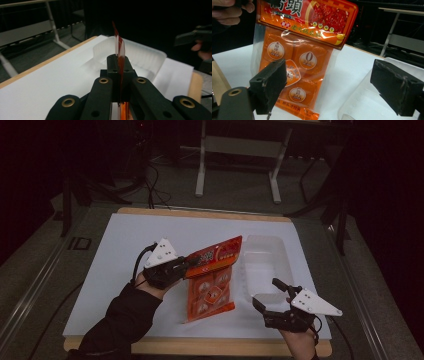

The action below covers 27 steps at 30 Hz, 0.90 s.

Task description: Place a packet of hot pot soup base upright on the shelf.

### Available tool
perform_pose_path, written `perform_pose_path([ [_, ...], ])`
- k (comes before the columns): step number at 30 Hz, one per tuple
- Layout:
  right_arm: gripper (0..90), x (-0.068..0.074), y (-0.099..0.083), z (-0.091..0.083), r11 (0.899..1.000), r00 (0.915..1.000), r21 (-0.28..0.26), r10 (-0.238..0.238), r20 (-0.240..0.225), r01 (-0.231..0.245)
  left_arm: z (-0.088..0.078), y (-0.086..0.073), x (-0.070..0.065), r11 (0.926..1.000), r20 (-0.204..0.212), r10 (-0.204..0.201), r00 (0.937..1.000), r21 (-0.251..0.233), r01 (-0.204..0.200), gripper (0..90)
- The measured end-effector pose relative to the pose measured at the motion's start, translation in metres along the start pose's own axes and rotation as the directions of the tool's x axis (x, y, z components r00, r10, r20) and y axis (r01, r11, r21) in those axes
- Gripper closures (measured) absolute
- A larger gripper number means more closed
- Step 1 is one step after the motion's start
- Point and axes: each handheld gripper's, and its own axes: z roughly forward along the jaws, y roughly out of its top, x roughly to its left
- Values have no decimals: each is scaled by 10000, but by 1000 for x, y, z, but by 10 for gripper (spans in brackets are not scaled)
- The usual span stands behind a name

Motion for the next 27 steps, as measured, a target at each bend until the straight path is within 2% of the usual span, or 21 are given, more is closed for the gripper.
perform_pose_path([
  [7,143,0,6,-4,9997,9998,-171,-177,-102,175,-8,12,-16,9980,318,572,9979,-274,-564,900],
  [11,163,-6,11,-8,9995,9999,-324,-52,-156,47,-13,18,-18,9980,756,576,9955,-297,-554,900],
  [12,166,-8,13,-9,9995,9997,-325,-30,-238,22,-15,20,-18,9975,718,646,9953,-324,-624,900],
  [14,174,-11,19,-12,9987,9995,-472,-187,-243,175,-18,23,-18,9965,766,789,9939,-344,-765,900],
  [17,180,-13,26,-13,9985,9984,-379,-413,-376,399,-23,27,-17,9949,784,943,9924,-428,-912,900],
  [18,180,-14,29,-11,9989,9975,-284,-392,-589,376,-25,28,-16,9940,923,1029,9904,-456,-991,900],
  [19,180,-15,31,-10,9992,9976,-171,-369,-591,359,-27,30,-14,9917,1121,1234,9860,-492,-1185,900],
  [20,190,-16,33,-8,9989,9966,-159,-446,-699,436,-29,30,-13,9914,1244,1246,9844,-549,-1186,900],
  [21,195,-17,34,-6,9988,9957,-130,-487,-782,478,-30,31,-11,9896,1444,1376,9799,-608,-1300,900],
  [22,195,-18,36,-5,9984,9959,-131,-567,-712,559,-32,32,-10,9881,1341,1462,9801,-672,-1382,900],
  [25,195,-20,43,-1,9968,9935,-161,-795,-809,785,-39,35,-5,9890,1371,1328,9816,-835,-1221,900],
  [26,195,-21,44,-1,9965,9927,-180,-830,-877,818,-41,37,-3,9890,1551,1301,9793,-908,-1170,900],
  [27,195,-22,47,1,9961,9918,-187,-877,-933,863,-42,37,-3,9885,1546,1297,9794,-979,-1154,900],
])
